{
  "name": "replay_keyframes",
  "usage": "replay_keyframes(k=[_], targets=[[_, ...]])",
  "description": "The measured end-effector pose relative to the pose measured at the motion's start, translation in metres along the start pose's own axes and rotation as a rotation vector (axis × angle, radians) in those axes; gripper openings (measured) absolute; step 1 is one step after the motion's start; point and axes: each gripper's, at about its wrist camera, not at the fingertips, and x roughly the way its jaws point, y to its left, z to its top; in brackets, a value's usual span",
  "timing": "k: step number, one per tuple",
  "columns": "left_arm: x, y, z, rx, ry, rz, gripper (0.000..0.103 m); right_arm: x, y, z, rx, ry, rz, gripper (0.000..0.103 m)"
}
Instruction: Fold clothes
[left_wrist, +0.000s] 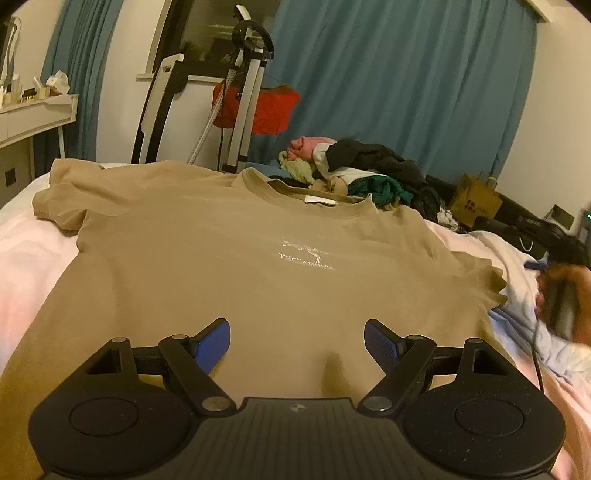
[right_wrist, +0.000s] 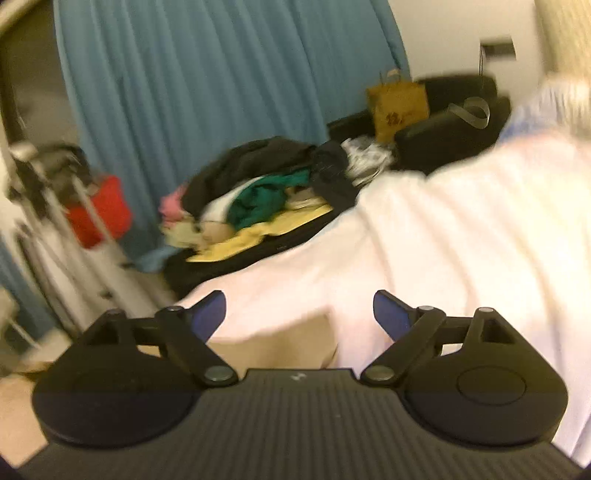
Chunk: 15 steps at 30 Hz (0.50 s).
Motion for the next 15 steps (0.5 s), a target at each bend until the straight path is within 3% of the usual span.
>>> replay_keyframes(k=[6, 9, 11, 13, 15], targets=[[-0.018, 0.003, -0.001, -0.006, -0.005, 0.003, 0.082, -0.067, -0.018, -0.068, 0.279, 0.067, 0.095, 0.090], [-0.028, 0.003, -0.002, -0.001, -0.007, 0.016, 0.082, -0.066, -0.008, -0.092, 0.363, 0.191, 0.194, 0.088], [-0.036, 0.003, -0.001, 0.004, -0.019, 0.027, 0.082, -0.056, 0.000, -0.103, 0.430, 0.290, 0.208, 0.089], [-0.042, 0.003, 0.000, 0.009, -0.035, 0.042, 0.082, -0.044, 0.004, -0.112, 0.460, 0.277, 0.240, 0.081], [-0.046, 0.004, 0.001, 0.016, -0.050, 0.058, 0.082, -0.031, 0.004, -0.120, 0.410, 0.230, 0.209, 0.060]])
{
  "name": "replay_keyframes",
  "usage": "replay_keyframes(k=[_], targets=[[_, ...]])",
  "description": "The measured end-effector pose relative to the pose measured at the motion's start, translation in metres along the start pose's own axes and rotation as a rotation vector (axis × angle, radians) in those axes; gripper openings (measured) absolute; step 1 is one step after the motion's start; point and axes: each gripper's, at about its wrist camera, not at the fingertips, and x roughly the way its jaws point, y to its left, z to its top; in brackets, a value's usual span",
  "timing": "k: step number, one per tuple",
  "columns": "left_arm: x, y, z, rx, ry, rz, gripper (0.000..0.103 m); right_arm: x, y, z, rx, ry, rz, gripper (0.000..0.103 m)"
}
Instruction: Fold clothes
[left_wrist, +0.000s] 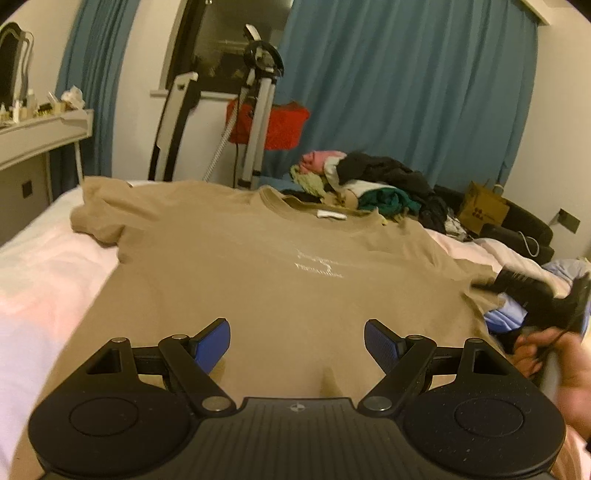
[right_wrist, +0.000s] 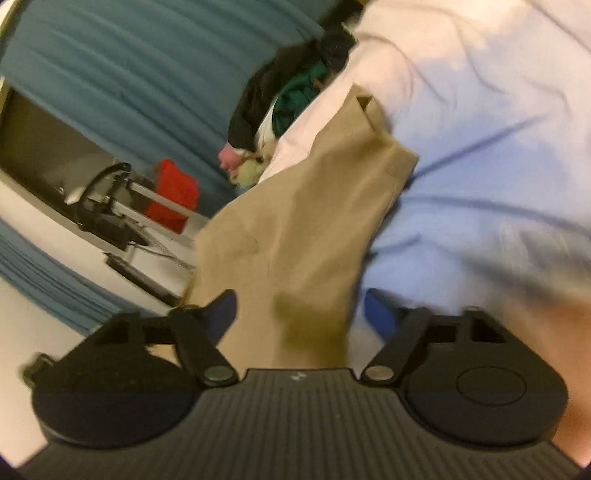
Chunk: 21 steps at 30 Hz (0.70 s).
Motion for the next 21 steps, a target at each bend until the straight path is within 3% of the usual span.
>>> replay_keyframes(k=[2, 4, 5, 6, 8, 12, 15, 17, 20, 21], targets=[[-0.002, 0.001, 0.000, 0.005, -0.011, 0.014, 0.082, 0.009, -0.007, 0.001, 0.002, -0.019, -0.014, 0.046], [0.001, 0.000, 0.000, 0.005, -0.009, 0.018, 0.082, 0.015, -0.011, 0.006, -0.009, -0.042, 0.005, 0.040], [0.004, -0.002, -0.001, 0.010, -0.002, 0.017, 0.082, 0.017, -0.012, 0.011, -0.002, -0.047, 0.011, 0.031], [0.008, -0.004, -0.001, 0.020, 0.002, 0.017, 0.082, 0.019, -0.014, 0.015, 0.005, -0.053, 0.016, 0.016], [0.016, -0.009, -0.002, 0.044, 0.007, 0.014, 0.082, 0.018, -0.016, 0.022, 0.022, -0.079, 0.008, 0.006], [0.025, -0.019, -0.008, 0.083, 0.024, -0.017, 0.082, -0.009, -0.017, 0.031, 0.000, -0.194, -0.013, 0.005], [0.025, -0.026, -0.012, 0.116, 0.025, -0.043, 0.082, -0.007, -0.023, 0.034, -0.051, -0.177, -0.109, 0.006], [0.025, -0.029, -0.014, 0.128, 0.030, -0.062, 0.082, -0.009, -0.023, 0.035, -0.064, -0.146, -0.114, 0.008], [0.018, -0.035, -0.016, 0.153, 0.024, -0.087, 0.082, -0.025, 0.003, 0.031, -0.186, -0.098, -0.152, 0.010], [0.014, -0.036, -0.017, 0.150, 0.027, -0.095, 0.082, -0.036, 0.013, 0.028, -0.243, -0.092, -0.155, 0.015]])
